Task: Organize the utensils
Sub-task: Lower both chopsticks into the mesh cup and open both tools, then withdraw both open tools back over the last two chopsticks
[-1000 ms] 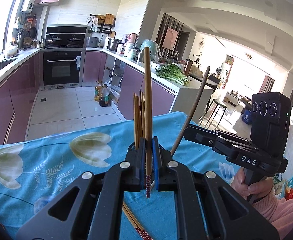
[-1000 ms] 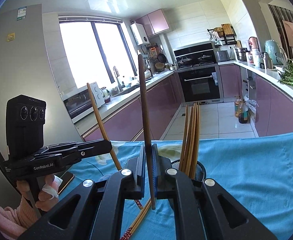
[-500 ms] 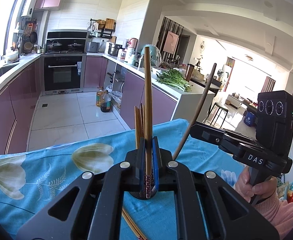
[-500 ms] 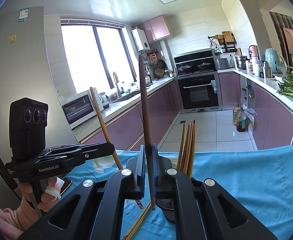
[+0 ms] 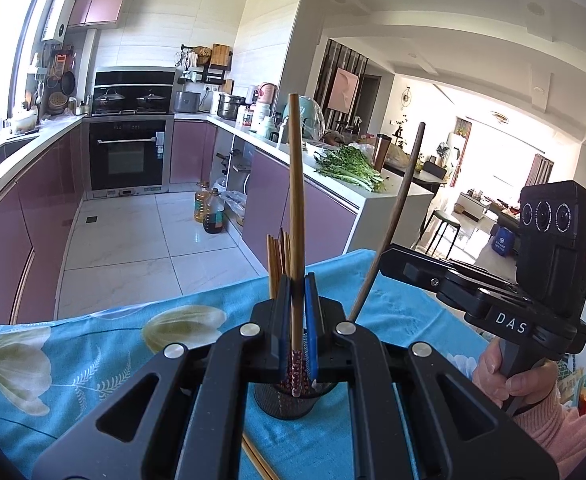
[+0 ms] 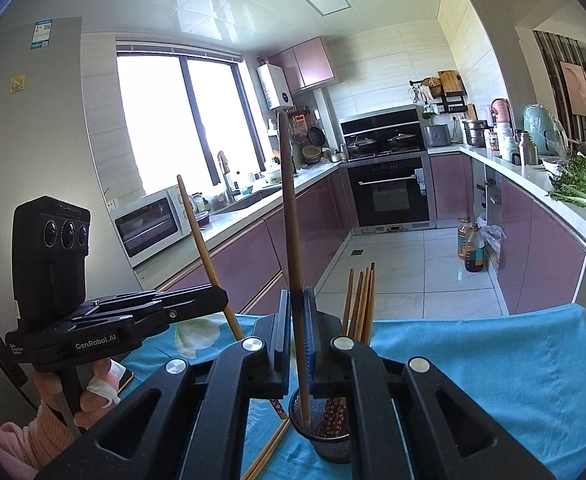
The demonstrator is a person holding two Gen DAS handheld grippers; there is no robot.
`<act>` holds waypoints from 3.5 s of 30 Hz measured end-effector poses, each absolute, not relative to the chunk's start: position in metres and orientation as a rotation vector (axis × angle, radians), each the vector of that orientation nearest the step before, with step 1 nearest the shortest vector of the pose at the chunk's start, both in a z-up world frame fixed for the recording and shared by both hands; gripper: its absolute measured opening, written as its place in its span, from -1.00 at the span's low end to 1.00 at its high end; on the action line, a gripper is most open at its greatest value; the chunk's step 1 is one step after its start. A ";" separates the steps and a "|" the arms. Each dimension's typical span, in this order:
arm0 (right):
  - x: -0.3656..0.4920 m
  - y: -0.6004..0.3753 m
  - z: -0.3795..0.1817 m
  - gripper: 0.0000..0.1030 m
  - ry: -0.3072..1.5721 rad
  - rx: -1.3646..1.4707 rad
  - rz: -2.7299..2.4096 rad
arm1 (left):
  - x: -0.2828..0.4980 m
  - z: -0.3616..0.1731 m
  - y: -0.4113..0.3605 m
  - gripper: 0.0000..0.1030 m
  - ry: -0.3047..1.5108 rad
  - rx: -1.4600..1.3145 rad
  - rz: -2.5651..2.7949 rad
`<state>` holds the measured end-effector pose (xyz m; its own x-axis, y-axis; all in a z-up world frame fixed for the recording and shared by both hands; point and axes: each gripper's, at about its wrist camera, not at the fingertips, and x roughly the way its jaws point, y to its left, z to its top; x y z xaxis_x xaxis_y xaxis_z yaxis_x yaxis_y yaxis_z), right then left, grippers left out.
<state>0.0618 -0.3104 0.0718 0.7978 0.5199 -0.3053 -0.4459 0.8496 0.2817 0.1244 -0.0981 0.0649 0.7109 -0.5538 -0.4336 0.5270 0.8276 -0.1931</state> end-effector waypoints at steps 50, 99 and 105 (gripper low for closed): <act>0.090 -0.303 0.035 -0.91 0.521 0.199 0.495 | 0.154 0.043 -0.133 -0.85 0.648 0.029 -0.592; 0.046 -0.219 -0.087 -0.11 0.902 0.095 0.640 | 0.087 -0.074 -0.020 0.61 0.743 -0.019 -0.270; 0.045 -0.216 -0.093 -0.20 0.919 0.074 0.614 | 0.087 -0.090 -0.019 0.59 0.769 -0.022 -0.266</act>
